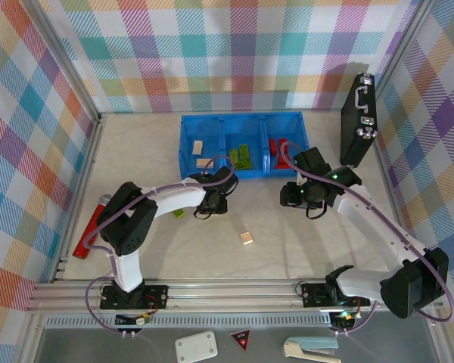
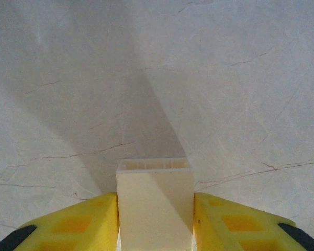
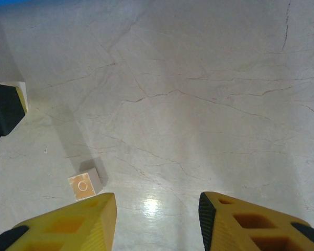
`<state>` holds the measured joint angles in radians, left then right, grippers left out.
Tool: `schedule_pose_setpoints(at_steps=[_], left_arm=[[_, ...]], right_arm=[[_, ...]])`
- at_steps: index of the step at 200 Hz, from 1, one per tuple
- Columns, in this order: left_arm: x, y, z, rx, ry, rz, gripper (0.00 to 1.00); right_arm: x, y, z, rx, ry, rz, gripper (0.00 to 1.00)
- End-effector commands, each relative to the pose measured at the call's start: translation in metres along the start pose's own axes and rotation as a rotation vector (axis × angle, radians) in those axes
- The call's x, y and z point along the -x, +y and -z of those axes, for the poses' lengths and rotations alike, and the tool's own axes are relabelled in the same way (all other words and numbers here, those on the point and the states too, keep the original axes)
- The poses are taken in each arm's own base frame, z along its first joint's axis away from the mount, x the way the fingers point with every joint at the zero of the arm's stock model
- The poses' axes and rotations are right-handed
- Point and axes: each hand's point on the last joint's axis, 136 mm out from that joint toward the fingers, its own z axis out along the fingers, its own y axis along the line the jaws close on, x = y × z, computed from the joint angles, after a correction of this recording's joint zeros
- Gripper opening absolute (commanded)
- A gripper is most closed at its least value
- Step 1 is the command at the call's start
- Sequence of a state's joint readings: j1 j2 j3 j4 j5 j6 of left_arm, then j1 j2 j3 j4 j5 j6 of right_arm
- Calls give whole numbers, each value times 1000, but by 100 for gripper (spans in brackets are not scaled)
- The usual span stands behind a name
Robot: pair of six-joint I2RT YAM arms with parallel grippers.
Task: Sort the legos into containers by color
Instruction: Pick up the lego from the center of the table.
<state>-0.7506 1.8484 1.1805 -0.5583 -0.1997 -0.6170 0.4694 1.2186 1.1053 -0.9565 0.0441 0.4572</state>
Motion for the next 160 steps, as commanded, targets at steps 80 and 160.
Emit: schedule_pose_setpoints(at_steps=[80, 160], left_arm=[[2, 2, 7, 10, -20, -11, 35], [24, 13, 27, -25, -42, -13, 35]], right_arm=[[-1, 1, -4, 9, 6, -16, 46], [-1, -2, 2, -4, -7, -34, 47]])
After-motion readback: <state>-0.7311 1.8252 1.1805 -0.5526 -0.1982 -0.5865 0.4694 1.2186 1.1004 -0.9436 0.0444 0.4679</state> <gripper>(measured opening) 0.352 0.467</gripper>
